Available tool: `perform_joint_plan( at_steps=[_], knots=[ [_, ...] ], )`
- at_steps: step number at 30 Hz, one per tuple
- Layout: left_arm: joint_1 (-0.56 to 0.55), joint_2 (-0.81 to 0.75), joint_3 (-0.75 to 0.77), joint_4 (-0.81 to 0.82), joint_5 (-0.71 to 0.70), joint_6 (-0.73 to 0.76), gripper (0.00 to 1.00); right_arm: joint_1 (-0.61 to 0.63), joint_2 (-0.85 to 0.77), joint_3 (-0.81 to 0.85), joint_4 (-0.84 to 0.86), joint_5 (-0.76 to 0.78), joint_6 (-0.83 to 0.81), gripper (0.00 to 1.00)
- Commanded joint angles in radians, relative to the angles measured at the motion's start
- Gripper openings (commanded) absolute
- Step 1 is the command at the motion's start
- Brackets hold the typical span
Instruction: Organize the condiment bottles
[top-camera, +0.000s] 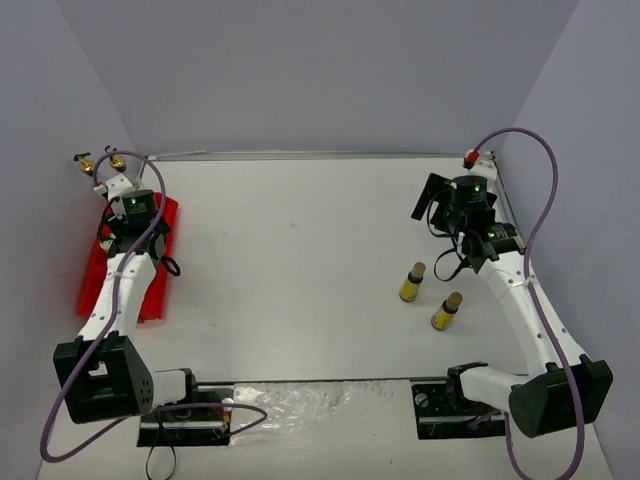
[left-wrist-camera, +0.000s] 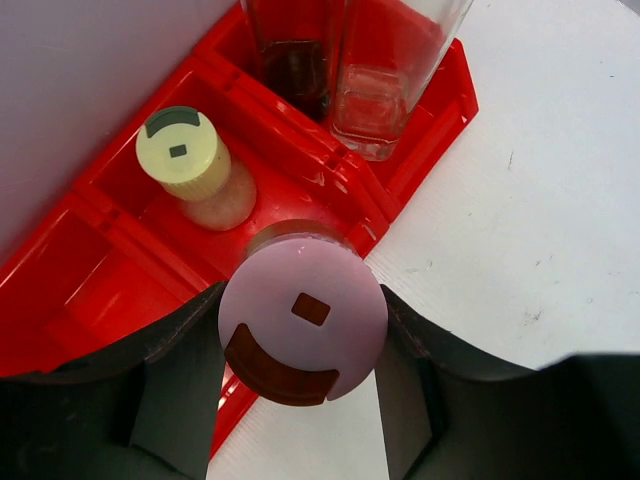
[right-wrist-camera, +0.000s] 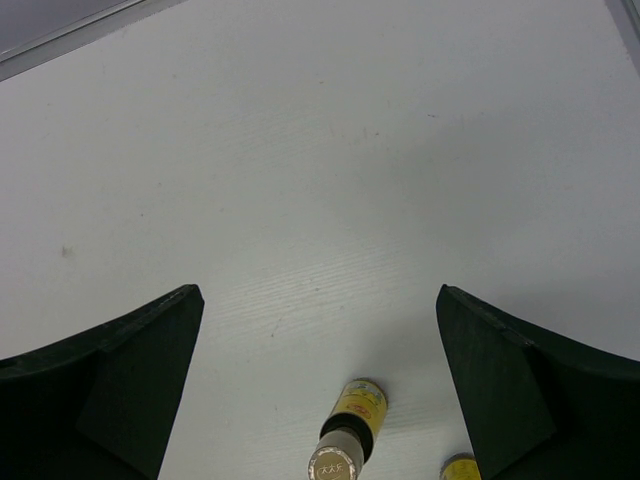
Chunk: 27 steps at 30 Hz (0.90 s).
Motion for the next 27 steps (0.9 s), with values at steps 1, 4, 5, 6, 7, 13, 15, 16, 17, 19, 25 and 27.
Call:
perform_joint_plan(
  at_steps=[1, 4, 5, 6, 7, 13, 15, 16, 17, 19, 25, 27],
  knots=[
    [0.029, 0.051, 0.008, 0.162, 0.036, -0.003, 0.0, -0.007, -0.01, 0.002, 0.082, -0.007, 0.001, 1.0],
    [0.043, 0.098, 0.005, 0.186, 0.036, -0.004, 0.0, -0.009, -0.017, -0.007, 0.089, -0.01, 0.0, 1.0],
    [0.043, 0.11, 0.001, 0.199, 0.031, -0.001, 0.0, -0.012, -0.02, -0.01, 0.092, -0.011, -0.001, 1.0],
    [0.043, 0.11, -0.004, 0.2, 0.031, -0.001, 0.0, -0.014, -0.02, -0.01, 0.092, -0.011, -0.002, 1.0],
    [0.049, 0.12, -0.01, 0.226, 0.03, -0.004, 0.0, -0.015, -0.019, -0.01, 0.095, -0.016, -0.005, 1.0],
    [0.076, 0.163, -0.027, 0.285, 0.037, -0.02, 0.0, -0.022, -0.01, -0.009, 0.106, -0.034, -0.017, 1.0],
    [0.089, 0.17, -0.03, 0.298, 0.042, -0.016, 0.0, -0.025, -0.009, -0.012, 0.109, -0.036, -0.018, 1.0],
    [0.093, 0.172, -0.029, 0.297, 0.034, -0.017, 0.0, -0.025, -0.009, -0.013, 0.108, -0.038, -0.018, 1.0],
    [0.106, 0.175, -0.029, 0.303, 0.044, -0.02, 0.0, -0.025, -0.009, -0.016, 0.109, -0.04, -0.019, 1.0],
    [0.123, 0.185, -0.028, 0.31, 0.054, -0.022, 0.0, -0.027, -0.009, -0.019, 0.111, -0.041, -0.02, 1.0],
    [0.145, 0.223, -0.034, 0.314, 0.072, -0.038, 0.0, -0.031, -0.013, -0.025, 0.112, -0.047, -0.021, 1.0],
    [0.152, 0.237, -0.043, 0.324, 0.091, -0.042, 0.0, -0.033, -0.015, -0.027, 0.112, -0.048, -0.024, 1.0]
  ],
)
